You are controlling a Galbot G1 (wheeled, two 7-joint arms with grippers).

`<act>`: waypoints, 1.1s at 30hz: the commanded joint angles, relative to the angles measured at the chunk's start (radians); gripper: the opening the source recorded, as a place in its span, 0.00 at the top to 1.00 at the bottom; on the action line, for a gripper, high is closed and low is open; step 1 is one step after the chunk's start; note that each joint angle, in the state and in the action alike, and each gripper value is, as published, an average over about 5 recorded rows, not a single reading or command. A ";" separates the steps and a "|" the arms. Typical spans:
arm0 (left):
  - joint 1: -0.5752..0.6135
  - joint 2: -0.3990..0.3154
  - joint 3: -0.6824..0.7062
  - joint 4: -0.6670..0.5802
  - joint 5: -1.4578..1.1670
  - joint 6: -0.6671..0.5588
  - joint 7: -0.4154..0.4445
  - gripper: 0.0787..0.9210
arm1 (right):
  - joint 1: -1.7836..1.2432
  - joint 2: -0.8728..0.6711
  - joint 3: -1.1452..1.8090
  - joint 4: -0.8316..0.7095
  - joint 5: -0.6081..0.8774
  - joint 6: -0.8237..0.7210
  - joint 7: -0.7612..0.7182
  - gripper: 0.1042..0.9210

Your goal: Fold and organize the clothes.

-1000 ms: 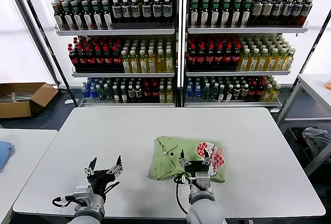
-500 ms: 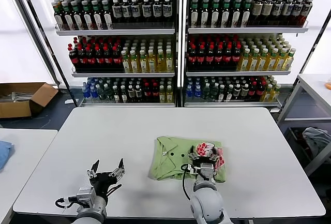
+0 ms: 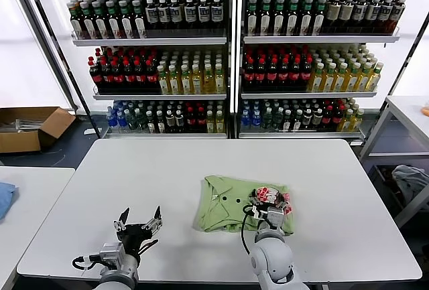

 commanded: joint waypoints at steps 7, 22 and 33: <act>0.000 -0.002 0.000 -0.001 0.003 0.002 0.000 0.12 | -0.001 0.001 0.019 0.051 0.157 -0.012 0.022 0.12; -0.001 -0.026 -0.011 -0.053 0.006 -0.066 -0.015 0.12 | -0.144 -0.124 -0.006 0.260 -0.269 0.068 -0.058 0.12; -0.005 -0.034 -0.024 -0.031 0.088 -0.218 0.030 0.12 | -0.366 -0.260 0.191 0.364 -0.295 0.116 -0.126 0.12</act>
